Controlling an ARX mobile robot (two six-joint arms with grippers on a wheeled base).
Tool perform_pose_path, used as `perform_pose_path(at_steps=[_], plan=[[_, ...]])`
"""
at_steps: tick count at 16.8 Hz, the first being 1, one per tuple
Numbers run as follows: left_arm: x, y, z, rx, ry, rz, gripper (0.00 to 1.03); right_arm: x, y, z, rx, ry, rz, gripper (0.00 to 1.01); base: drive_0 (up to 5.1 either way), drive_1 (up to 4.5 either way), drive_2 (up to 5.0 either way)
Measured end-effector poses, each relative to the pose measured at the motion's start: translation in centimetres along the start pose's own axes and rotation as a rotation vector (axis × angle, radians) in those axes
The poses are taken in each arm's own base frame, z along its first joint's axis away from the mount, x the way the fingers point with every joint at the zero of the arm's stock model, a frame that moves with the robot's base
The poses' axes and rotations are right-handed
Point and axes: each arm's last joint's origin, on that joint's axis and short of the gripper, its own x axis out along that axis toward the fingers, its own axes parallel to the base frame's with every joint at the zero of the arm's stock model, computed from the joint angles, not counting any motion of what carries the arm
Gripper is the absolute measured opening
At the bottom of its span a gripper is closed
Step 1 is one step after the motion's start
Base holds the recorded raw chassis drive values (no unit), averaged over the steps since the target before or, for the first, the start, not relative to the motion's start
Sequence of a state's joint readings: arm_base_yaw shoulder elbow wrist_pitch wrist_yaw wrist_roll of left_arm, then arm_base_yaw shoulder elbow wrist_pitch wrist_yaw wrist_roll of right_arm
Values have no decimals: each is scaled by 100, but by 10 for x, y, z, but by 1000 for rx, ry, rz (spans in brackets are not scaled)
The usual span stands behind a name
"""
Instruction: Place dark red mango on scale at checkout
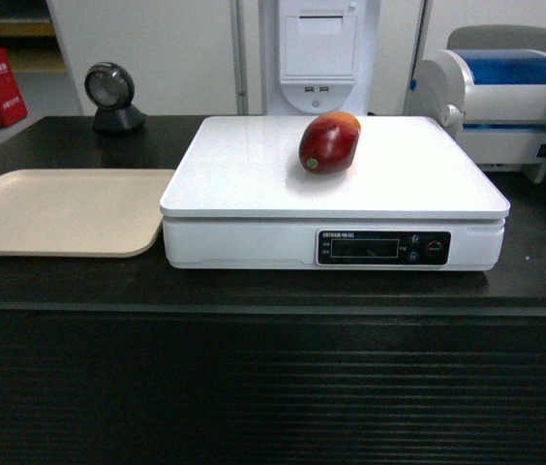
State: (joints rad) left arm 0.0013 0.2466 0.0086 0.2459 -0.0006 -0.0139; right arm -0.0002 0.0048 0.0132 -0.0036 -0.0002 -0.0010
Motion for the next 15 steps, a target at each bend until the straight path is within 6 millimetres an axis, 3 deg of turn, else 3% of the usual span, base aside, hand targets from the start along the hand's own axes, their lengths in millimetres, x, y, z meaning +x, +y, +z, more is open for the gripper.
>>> perform_pose_path(at_steps=[6, 7, 14, 15], plan=[[-12, 0, -7, 0, 54, 0, 2, 0, 0, 0, 0, 0, 0, 98, 0, 0, 0], [-16, 0, -2, 0, -10, -1, 2, 0, 0, 0, 0, 0, 0, 98, 0, 0, 0], [-15, 0, -3, 0, 7, 0, 2, 0, 0, 0, 0, 0, 0, 98, 0, 0, 0], [-15, 0, -3, 0, 7, 0, 11, 0, 0, 0, 0, 0, 0, 98, 0, 0, 0]])
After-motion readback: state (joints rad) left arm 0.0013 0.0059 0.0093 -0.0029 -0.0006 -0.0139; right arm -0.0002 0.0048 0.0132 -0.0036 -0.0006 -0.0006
